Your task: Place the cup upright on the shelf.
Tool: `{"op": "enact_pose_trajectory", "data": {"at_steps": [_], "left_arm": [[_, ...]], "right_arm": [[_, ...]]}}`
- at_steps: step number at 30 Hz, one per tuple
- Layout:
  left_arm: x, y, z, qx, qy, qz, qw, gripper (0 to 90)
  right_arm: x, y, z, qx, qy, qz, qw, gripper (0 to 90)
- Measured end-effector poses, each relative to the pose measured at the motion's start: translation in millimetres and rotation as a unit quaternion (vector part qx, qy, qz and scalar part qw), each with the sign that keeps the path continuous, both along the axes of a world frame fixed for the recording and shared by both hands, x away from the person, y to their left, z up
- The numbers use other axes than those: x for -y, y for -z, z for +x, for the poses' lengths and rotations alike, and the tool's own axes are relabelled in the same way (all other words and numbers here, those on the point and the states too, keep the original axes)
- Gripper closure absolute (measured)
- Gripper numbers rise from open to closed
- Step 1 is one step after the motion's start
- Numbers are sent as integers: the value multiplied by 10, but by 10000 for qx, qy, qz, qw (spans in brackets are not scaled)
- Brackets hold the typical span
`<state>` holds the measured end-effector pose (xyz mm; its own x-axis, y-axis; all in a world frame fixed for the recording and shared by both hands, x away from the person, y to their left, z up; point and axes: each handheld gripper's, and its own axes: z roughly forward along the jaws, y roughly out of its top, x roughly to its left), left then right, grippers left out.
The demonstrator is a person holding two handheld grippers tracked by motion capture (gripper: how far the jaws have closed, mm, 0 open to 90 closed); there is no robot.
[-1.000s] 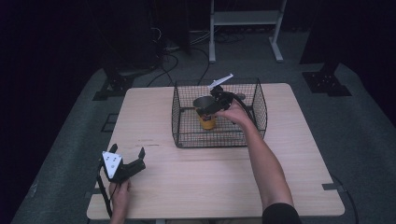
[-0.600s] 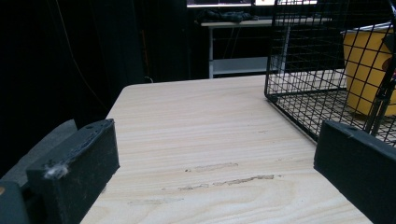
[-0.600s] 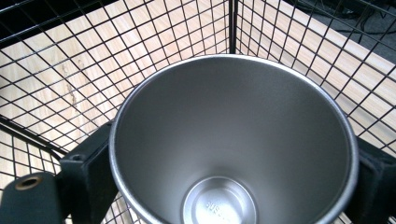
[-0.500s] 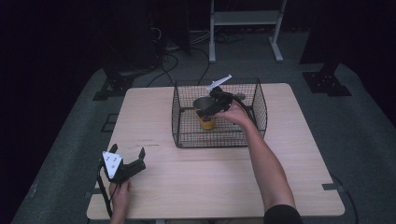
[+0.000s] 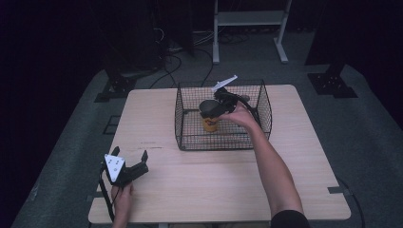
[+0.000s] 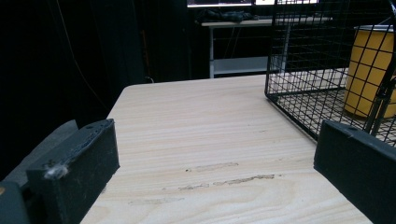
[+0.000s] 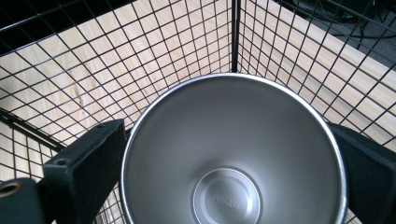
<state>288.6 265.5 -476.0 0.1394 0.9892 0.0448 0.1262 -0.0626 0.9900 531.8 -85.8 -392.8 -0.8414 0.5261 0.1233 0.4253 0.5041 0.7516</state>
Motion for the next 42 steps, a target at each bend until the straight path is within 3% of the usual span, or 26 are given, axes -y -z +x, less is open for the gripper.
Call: {"op": "enact_pose_trajectory", "data": {"at_steps": [3, 13, 16, 22, 42], "left_arm": [[0, 0, 2, 4, -5, -17, 10000, 0], [1, 1, 5, 10, -5, -16, 10000, 0], [1, 0, 4, 0, 1, -12, 10000, 0], [0, 0, 5, 16, 16, -21, 10000, 0], [6, 1, 4, 7, 1, -1, 10000, 0]], "right_arm": [[1, -26, -17, 40, -20, 7, 10000, 30], [105, -204, -65, 261, 129, 375, 9989, 27], [161, -309, -115, 299, 119, 553, 9980, 27], [259, -420, -255, 409, 126, 589, 9973, 30], [666, -475, -599, 252, 156, 850, 9959, 49]]}}
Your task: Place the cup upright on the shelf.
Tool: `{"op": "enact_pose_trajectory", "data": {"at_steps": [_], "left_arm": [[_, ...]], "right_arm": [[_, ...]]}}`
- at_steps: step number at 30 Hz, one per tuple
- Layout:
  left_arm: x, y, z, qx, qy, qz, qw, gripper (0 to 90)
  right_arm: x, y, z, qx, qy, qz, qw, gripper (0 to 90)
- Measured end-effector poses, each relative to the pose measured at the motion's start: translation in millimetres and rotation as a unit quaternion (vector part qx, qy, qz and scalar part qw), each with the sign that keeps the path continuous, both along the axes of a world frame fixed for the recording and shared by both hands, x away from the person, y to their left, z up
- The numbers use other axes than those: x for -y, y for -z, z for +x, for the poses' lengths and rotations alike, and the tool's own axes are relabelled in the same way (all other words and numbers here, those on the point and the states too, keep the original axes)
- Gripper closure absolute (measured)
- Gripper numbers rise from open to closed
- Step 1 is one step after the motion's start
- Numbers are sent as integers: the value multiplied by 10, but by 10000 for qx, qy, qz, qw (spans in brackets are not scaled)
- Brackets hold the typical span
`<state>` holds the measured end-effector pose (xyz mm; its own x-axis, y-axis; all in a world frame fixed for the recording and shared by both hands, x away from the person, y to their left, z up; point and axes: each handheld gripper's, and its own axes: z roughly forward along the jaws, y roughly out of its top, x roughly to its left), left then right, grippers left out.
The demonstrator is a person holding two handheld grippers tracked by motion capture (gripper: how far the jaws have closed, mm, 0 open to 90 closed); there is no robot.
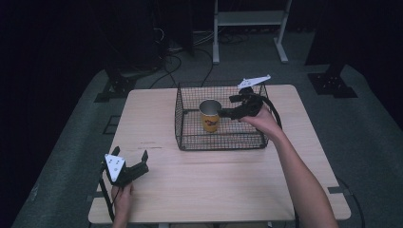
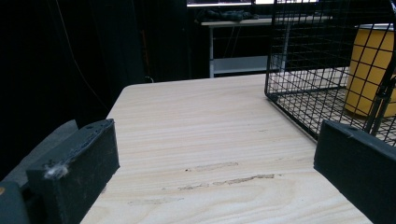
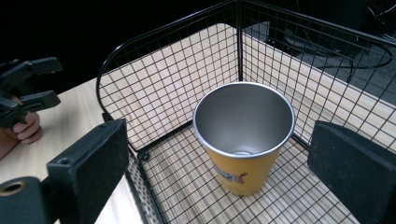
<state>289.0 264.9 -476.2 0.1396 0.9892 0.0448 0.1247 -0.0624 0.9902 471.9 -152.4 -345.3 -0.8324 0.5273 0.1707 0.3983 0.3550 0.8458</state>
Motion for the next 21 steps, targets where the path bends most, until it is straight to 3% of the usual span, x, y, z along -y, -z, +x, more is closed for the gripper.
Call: {"op": "enact_pose_trajectory", "data": {"at_steps": [11, 16, 18, 21], "left_arm": [[1, 0, 1, -4, 0, 17, 10000, 0], [1, 0, 3, -4, 1, 13, 10000, 0], [1, 0, 3, -4, 1, 15, 10000, 0], [0, 0, 3, -7, -5, 17, 10000, 0]], "right_arm": [[134, -46, -231, -93, -129, 139, 9998, 57], [158, -87, -366, -22, -212, 79, 9997, 57], [164, -104, -416, -97, -266, 231, 9993, 57], [150, -128, -479, -11, -308, 198, 9993, 57]]}}
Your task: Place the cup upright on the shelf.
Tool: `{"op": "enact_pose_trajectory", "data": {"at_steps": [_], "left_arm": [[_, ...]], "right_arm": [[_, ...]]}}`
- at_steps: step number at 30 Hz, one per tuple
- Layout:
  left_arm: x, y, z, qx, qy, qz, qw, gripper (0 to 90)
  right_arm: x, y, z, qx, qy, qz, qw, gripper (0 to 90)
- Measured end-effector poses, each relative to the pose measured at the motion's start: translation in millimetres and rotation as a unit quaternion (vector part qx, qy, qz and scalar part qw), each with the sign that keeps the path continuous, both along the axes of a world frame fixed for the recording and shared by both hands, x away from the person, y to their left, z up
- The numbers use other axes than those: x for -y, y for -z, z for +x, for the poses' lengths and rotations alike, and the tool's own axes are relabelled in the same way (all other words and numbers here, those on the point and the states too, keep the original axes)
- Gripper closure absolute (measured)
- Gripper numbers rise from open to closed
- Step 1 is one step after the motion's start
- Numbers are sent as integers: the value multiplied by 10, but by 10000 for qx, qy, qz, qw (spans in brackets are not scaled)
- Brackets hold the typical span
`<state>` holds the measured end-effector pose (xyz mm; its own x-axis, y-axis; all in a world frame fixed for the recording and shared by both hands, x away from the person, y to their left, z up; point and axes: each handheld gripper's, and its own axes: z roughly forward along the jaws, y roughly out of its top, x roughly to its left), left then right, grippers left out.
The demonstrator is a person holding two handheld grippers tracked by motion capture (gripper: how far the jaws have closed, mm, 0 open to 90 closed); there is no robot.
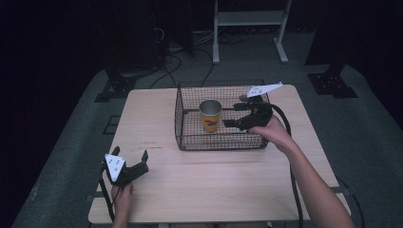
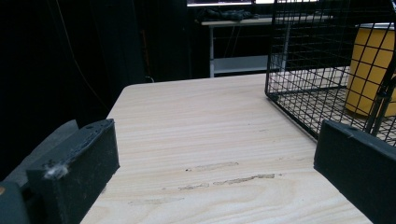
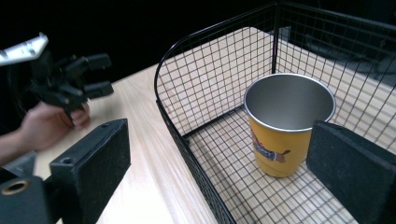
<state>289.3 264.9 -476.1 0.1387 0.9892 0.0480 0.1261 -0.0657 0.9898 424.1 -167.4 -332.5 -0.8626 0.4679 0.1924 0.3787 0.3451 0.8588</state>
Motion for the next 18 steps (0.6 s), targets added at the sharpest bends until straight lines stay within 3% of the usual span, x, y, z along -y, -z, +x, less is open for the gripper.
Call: {"op": "enact_pose_trajectory", "data": {"at_steps": [6, 11, 18], "left_arm": [[0, -1, -1, 1, -2, 13, 10000, 0], [1, 0, 0, -1, -4, 3, 10000, 0], [0, 0, 0, -4, -11, 0, 10000, 0]], "right_arm": [[13, 34, -120, -18, -85, -26, 10000, 57], [91, 138, -199, -73, -57, -150, 9998, 57], [223, 241, -299, -130, 48, -119, 9998, 57]]}}
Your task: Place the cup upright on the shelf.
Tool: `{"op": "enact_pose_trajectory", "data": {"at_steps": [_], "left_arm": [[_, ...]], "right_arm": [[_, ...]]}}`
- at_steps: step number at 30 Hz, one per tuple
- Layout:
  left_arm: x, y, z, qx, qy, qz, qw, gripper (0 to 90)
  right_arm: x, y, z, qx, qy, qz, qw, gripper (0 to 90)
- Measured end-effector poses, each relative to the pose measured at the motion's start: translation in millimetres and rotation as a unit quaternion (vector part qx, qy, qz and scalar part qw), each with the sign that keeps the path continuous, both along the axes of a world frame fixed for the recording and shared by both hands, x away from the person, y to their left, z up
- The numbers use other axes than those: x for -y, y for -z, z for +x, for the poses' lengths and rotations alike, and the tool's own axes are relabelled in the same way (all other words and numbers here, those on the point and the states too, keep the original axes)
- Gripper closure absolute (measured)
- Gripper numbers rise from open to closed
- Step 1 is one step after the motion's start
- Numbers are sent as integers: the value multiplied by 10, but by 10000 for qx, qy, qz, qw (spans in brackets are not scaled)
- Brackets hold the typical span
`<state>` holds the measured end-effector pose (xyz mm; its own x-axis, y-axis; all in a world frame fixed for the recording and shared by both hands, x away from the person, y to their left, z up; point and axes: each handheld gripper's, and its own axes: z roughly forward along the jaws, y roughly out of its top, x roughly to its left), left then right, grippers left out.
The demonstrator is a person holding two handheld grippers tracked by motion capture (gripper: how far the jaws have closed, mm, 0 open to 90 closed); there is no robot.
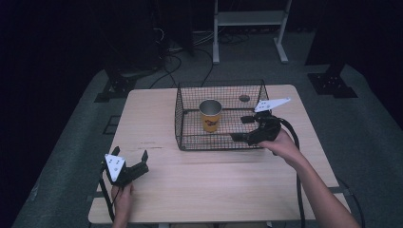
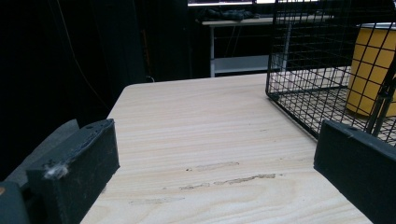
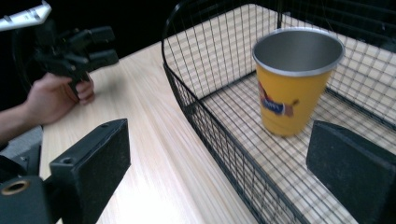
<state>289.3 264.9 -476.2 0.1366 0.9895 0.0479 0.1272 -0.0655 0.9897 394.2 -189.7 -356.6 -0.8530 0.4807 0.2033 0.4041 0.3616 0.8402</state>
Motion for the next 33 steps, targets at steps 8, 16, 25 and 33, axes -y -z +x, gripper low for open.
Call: {"op": "enact_pose_trajectory", "data": {"at_steps": [8, 16, 25, 33], "left_arm": [[2, 0, -1, -3, -7, 7, 10000, 0], [4, 0, -1, -3, -8, 14, 10000, 0], [3, 0, -3, -11, -8, 33, 10000, 0], [5, 0, -4, -12, -9, 34, 10000, 0]], "right_arm": [[145, 69, -120, 68, 118, -145, 9998, 57], [292, 148, -204, -22, 218, -77, 9997, 57], [426, 254, -282, -63, 335, -106, 9994, 57], [520, 328, -380, -101, 397, -124, 9991, 57]]}}
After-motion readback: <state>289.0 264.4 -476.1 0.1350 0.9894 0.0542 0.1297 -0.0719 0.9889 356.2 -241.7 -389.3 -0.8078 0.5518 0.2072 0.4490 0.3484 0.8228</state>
